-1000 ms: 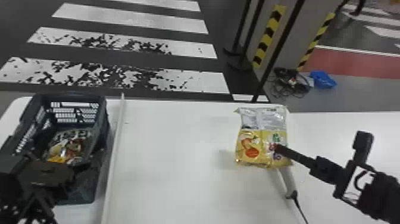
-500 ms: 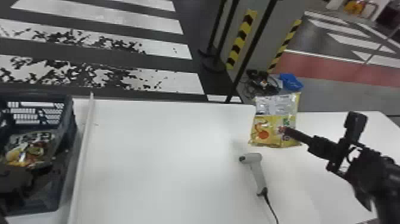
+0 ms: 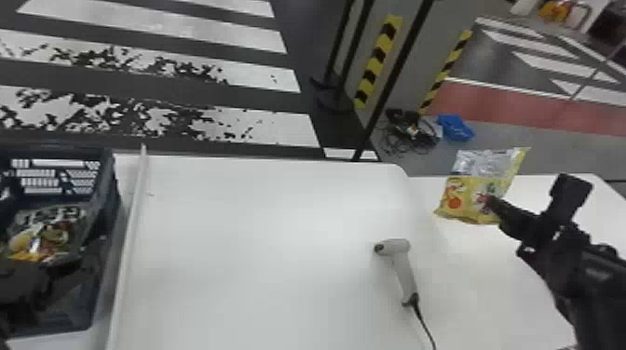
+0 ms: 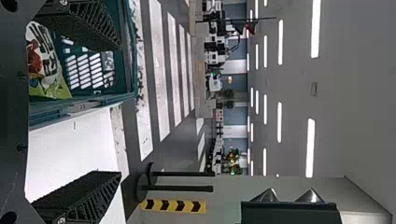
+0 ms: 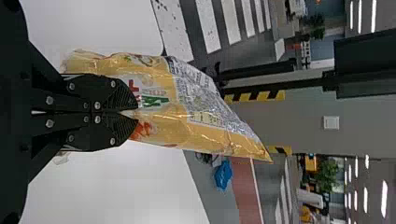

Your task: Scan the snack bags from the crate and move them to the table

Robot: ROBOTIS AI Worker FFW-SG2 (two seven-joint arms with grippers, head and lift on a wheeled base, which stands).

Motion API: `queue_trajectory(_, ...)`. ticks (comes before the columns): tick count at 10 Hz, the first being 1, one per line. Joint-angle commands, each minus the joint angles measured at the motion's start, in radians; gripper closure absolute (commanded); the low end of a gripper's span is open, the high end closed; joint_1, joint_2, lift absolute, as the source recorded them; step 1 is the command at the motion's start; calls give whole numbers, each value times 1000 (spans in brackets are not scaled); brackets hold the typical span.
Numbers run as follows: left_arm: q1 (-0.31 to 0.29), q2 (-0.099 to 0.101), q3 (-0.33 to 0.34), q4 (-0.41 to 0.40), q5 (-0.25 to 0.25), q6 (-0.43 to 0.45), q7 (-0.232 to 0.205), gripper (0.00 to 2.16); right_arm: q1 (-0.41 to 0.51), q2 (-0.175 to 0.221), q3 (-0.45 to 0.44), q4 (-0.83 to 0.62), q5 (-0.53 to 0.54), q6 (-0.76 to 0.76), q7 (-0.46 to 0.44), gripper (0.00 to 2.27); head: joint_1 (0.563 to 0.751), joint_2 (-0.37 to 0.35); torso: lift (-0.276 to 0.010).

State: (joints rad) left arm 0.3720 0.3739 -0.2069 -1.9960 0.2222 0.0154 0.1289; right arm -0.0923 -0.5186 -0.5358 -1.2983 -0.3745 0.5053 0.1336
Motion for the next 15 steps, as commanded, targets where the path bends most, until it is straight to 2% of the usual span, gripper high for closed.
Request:
queue_trajectory(1, -2, 0, 0, 0, 0, -1, 0, 39, -35, -1, 17, 67, 0, -55, -86, 2246, 695, -350, -95)
queue_trajectory(4, -7, 0, -6, 0, 0, -1, 0, 39, -84, -1, 53, 155, 20, -64, -206, 2246, 695, -350, -95)
queue_trajectory(6, -8, 5, -11, -1, 2, -4, 0, 39, -95, -1, 63, 220, 25, -43, -250, 2243, 695, -350, -95)
queue_trajectory(7, -8, 8, -14, -3, 2, -4, 2, 39, -95, -1, 62, 229, 17, -21, -256, 2162, 695, -350, -95)
queue_trajectory(8, -8, 10, -14, -7, 2, -4, 2, 39, -92, 2, 60, 234, 12, -21, -256, 1463, 695, -350, -95)
queue_trajectory(9, -7, 11, -14, -10, 2, -4, 2, 39, -87, 0, 60, 231, 6, -15, -256, -2, 695, -350, -95)
queue_trajectory(13, -7, 5, -16, -18, 2, -4, 2, 39, -79, -8, 60, 200, -3, 0, -256, -2, 695, -350, -95)
queue_trajectory(14, -8, 3, -16, -18, 0, -4, 3, 39, -37, -6, 54, 148, -11, -3, -256, -2, 695, -350, -95)
queue_trajectory(15, -10, 2, -17, -17, 0, -4, 3, 39, 45, -1, 53, 27, -44, 6, -215, -2, 695, -350, -95)
